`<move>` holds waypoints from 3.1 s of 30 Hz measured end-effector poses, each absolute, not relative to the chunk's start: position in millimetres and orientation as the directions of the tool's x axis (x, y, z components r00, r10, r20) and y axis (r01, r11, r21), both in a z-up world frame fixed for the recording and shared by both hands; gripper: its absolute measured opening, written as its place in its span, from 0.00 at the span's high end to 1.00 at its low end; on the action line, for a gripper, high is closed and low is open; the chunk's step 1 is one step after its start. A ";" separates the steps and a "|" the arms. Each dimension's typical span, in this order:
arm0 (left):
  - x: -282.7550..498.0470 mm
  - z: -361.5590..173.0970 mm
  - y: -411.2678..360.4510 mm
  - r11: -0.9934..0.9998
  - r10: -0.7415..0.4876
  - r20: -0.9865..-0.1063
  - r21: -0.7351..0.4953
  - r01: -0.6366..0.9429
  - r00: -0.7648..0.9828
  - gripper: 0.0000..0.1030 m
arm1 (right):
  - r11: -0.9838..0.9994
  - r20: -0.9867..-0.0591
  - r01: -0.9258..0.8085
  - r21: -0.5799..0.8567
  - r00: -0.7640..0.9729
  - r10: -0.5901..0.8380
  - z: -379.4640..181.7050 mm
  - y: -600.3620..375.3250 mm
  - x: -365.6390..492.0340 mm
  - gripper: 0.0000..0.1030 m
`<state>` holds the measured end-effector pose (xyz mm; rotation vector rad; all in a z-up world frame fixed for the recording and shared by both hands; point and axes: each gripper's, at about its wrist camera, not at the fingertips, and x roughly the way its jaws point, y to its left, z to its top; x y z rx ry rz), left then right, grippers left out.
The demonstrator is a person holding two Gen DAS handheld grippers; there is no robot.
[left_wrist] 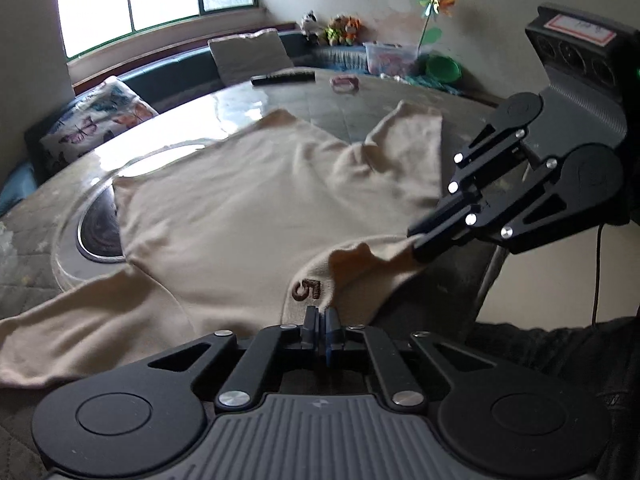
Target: Fold clothes
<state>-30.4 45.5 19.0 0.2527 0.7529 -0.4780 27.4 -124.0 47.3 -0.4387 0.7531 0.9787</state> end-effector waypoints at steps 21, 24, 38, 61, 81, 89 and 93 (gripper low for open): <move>68.7 24.5 87.3 0.957 -0.164 -0.668 0.071 0.281 0.726 0.91 | 0.752 -0.693 -0.658 -0.043 0.562 0.451 44.5 -145.4 124.4 0.83; 77.9 12.8 99.5 0.972 -0.115 -0.698 0.069 0.226 0.707 0.91 | 0.762 -0.735 -0.644 -0.063 0.547 0.401 33.8 -152.1 124.8 0.83; 146.9 24.3 116.3 0.998 -0.023 -0.674 0.024 0.053 0.738 0.79 | 0.756 -0.699 -0.654 -0.030 0.554 0.451 44.4 -145.2 135.7 0.77; 239.9 3.8 134.6 0.988 0.148 -0.666 0.074 -0.133 0.731 0.98 | 0.756 -0.725 -0.655 -0.016 0.528 0.443 30.3 -148.3 141.3 0.61; 154.7 37.3 103.9 0.999 0.033 -0.634 0.020 -0.027 0.773 0.48 | 0.830 -0.667 -0.557 0.019 0.611 0.426 43.0 -186.5 124.0 0.48; 91.6 42.1 52.7 0.994 -0.091 -0.628 -0.012 0.107 0.773 0.44 | 0.950 -0.646 -0.311 -0.022 0.729 0.224 35.3 -251.7 136.6 0.48; 74.1 37.1 29.4 0.987 -0.140 -0.635 -0.028 0.159 0.760 0.44 | 0.985 -0.639 -0.174 -0.017 0.759 0.123 28.0 -285.9 151.6 0.49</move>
